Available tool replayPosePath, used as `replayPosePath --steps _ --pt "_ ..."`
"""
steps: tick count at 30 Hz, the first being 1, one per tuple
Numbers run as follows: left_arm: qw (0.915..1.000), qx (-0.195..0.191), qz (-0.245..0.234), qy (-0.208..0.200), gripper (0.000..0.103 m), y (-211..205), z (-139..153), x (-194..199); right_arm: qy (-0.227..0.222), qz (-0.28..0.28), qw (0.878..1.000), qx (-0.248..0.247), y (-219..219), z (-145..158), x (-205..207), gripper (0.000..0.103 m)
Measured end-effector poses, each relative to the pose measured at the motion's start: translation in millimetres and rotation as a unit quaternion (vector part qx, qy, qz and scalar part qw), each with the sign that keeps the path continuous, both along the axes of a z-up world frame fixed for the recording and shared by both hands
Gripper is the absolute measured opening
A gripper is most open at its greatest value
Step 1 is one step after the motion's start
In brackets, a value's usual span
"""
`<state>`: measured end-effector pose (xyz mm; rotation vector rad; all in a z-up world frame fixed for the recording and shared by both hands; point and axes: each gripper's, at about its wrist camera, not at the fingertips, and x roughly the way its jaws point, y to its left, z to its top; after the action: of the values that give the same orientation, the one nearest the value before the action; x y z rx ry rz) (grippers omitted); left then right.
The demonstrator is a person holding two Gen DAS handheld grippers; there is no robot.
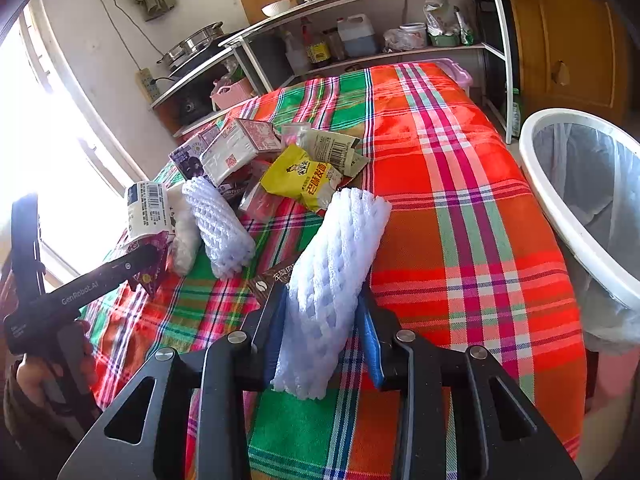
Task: Collect trash
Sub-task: 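Grasp the white foam net with the right tool while the left tool grasps the purple wrapper, then carry both items to the white bin and open both tools to drop them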
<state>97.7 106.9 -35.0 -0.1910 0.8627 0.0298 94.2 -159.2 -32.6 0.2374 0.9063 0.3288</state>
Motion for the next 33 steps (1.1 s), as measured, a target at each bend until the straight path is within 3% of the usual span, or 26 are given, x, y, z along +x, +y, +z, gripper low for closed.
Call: replayPosePath --steps 8,15,25,33 --pt "0.9999 -0.014 -0.004 0.003 0.056 -1.4 -2.6 1.8 0.0 -0.001 1.0 0.003 -0.8 -0.5 -2.7 0.035" --pt "0.9999 -0.012 0.0 -0.008 0.045 -3.7 1.8 -7.8 -0.004 0.003 1.0 0.004 -1.3 0.6 -7.2 0.028" --pt "0.9996 -0.019 -0.006 -0.02 0.043 -13.1 10.2 -35.0 -0.015 0.005 1.0 0.01 -8.6 6.2 -17.3 0.024" --pt "0.9977 -0.014 -0.04 -0.053 0.043 -39.2 40.5 -52.7 -0.044 -0.001 0.999 0.02 -27.4 26.4 -33.5 0.024"
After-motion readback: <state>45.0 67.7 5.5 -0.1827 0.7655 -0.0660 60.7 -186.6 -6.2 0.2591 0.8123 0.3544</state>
